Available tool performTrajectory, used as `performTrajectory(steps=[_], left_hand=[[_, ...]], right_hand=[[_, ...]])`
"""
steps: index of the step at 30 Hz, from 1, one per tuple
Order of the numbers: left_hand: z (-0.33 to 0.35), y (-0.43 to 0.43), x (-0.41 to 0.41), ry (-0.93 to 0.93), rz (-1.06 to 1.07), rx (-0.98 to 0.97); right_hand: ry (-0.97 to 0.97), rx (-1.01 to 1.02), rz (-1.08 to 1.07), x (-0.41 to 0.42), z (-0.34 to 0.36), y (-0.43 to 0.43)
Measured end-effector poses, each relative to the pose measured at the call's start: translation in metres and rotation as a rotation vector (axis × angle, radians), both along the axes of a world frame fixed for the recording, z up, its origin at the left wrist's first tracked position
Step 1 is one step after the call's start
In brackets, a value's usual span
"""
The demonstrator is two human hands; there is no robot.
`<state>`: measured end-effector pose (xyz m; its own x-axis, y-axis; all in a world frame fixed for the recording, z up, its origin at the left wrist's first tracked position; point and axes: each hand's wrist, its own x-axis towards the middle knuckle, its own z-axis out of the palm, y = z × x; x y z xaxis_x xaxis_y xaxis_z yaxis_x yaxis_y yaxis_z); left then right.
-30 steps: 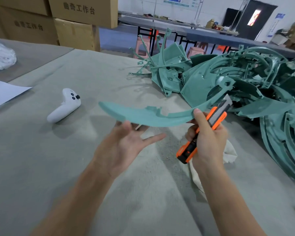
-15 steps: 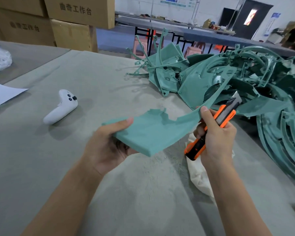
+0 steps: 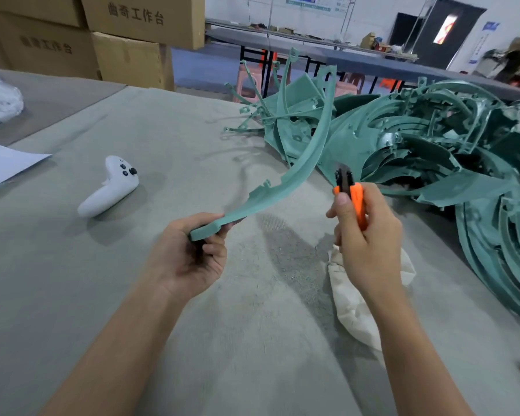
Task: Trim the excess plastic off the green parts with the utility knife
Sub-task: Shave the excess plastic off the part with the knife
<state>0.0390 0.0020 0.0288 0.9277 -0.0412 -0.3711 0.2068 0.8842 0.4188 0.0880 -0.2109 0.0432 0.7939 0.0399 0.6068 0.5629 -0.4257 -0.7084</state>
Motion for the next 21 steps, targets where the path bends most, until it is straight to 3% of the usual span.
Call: performTrajectory(steps=[8,21], left_hand=[[0.006,-0.005,-0.004,-0.039,0.065,0.165],[0.012,-0.007,-0.006,-0.111,0.131,0.184]], right_hand=[[-0.167,-0.232,-0.105,0.004,-0.001,-0.003],[-0.224,-0.261,-0.115,-0.001,-0.008,0.003]])
